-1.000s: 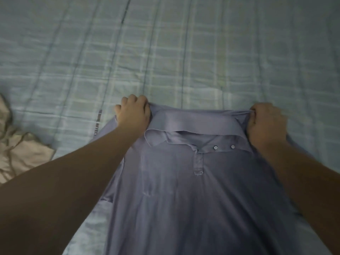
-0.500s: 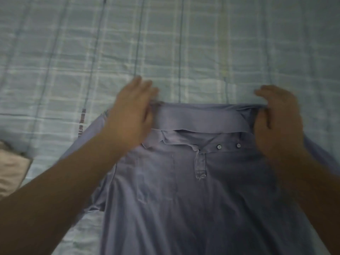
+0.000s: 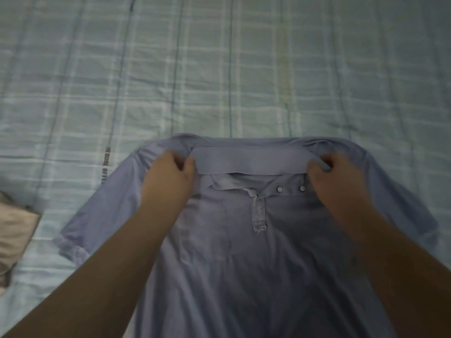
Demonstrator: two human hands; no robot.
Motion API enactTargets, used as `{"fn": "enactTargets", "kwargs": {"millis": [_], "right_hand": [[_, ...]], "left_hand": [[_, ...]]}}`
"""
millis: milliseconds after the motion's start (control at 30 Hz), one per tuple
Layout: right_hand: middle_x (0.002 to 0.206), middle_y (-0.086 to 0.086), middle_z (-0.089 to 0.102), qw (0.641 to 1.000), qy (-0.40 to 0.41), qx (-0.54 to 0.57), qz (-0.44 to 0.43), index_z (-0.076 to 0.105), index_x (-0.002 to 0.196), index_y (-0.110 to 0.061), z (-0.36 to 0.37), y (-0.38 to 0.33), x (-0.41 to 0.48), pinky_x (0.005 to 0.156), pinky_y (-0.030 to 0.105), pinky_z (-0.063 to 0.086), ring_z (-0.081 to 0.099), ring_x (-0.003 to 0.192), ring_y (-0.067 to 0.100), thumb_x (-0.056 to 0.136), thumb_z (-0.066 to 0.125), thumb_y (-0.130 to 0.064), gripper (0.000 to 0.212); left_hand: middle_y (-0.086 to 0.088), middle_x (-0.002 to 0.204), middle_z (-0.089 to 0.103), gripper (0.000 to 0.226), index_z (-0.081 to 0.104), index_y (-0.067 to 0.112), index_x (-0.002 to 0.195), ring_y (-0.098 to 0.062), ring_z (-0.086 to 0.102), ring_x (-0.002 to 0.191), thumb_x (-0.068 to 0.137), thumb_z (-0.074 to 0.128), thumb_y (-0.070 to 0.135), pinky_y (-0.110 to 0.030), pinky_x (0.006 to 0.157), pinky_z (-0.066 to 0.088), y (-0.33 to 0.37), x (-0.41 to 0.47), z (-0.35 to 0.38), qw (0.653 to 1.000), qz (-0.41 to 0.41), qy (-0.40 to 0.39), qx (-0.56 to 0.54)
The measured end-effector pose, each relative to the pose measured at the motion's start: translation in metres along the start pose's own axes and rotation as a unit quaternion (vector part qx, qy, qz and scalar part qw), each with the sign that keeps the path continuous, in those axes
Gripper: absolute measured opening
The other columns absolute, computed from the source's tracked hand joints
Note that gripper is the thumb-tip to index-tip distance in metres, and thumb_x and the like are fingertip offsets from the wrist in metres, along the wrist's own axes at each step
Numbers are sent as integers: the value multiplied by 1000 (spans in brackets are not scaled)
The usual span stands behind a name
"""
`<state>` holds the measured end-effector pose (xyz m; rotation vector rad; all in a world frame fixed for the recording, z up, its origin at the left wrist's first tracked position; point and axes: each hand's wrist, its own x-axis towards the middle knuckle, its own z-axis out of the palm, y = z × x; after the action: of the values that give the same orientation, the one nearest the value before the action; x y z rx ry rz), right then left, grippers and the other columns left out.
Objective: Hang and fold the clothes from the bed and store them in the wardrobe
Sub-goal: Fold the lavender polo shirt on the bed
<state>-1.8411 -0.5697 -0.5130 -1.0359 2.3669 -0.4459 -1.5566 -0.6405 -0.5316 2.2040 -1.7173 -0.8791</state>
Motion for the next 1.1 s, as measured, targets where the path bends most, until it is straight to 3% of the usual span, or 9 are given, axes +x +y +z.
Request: {"fn": "enactTargets", "kwargs": {"millis": [67, 167, 267, 367, 533, 600, 667, 833, 1100], "right_hand": [[78, 11, 62, 999, -31, -5, 25, 58, 82, -9, -5, -7, 7, 59, 33, 35, 53, 76, 30, 96, 47, -25, 24], [120, 25, 61, 994, -87, 7, 73, 60, 112, -7, -13, -16, 12, 88, 38, 44, 58, 109, 38, 100, 49, -21, 22], [110, 19, 68, 986, -92, 90, 102, 56, 77, -22, -19, -16, 15, 89, 39, 50, 63, 104, 37, 95, 57, -25, 19], [96, 16, 63, 970, -110, 177, 122, 58, 74, -19, -22, -7, 22, 86, 45, 56, 61, 85, 29, 94, 61, -20, 20], [90, 7, 63, 997, -21, -78, -18, 59, 93, -16, -7, 14, 15, 81, 37, 44, 61, 95, 34, 93, 56, -35, 19], [100, 17, 62, 970, 77, -185, -136, 59, 100, -10, -2, 21, 7, 86, 44, 44, 56, 99, 39, 91, 49, -34, 28], [117, 24, 57, 935, 152, -200, -249, 57, 114, -3, -2, 19, 0, 99, 48, 39, 50, 109, 42, 87, 49, -27, 37], [159, 17, 27, 899, 46, -241, -363, 31, 151, -2, 23, 25, -3, 121, 49, 19, 21, 149, 32, 98, 37, -32, 61], [164, 13, 15, 895, 4, -298, -331, 16, 156, -6, 45, 46, 8, 122, 46, 16, 13, 152, 28, 98, 24, -48, 73]], "left_hand": [[6, 72, 56, 28, 56, 19, 79, -20, 53, 79, 97, 54, 39, -28, 73, 35, 5, 8, -5, 999, -4, -43, 21], [6, 70, 55, 24, 54, 17, 79, -18, 55, 70, 97, 56, 34, -29, 69, 36, 10, 18, -14, 997, 7, -75, -6], [-2, 70, 58, 18, 57, 14, 83, -18, 52, 61, 95, 64, 26, -27, 55, 42, 13, 20, -21, 985, -17, -109, -131], [-10, 82, 60, 20, 57, 15, 84, -23, 58, 74, 90, 73, 25, -33, 64, 51, 7, 22, -21, 940, -99, -152, -290], [-1, 88, 63, 30, 53, 20, 99, -27, 62, 86, 87, 71, 41, -37, 74, 46, -6, 10, -9, 997, 8, -55, 53], [-11, 107, 59, 35, 53, 14, 111, -34, 56, 100, 88, 66, 37, -47, 81, 47, -2, -3, -9, 975, 115, 55, 182], [-21, 125, 54, 39, 54, 5, 121, -41, 51, 116, 89, 59, 27, -51, 98, 44, 0, -14, -3, 945, 243, 127, 176], [-17, 162, 25, 67, 31, 3, 154, -32, 16, 153, 101, 35, 45, -49, 124, 17, -4, -32, 33, 921, 332, 1, 205], [-8, 168, 2, 81, 5, 14, 160, -24, -3, 155, 97, 8, 64, -42, 126, 0, -24, -21, 50, 908, 316, -62, 268]]}}
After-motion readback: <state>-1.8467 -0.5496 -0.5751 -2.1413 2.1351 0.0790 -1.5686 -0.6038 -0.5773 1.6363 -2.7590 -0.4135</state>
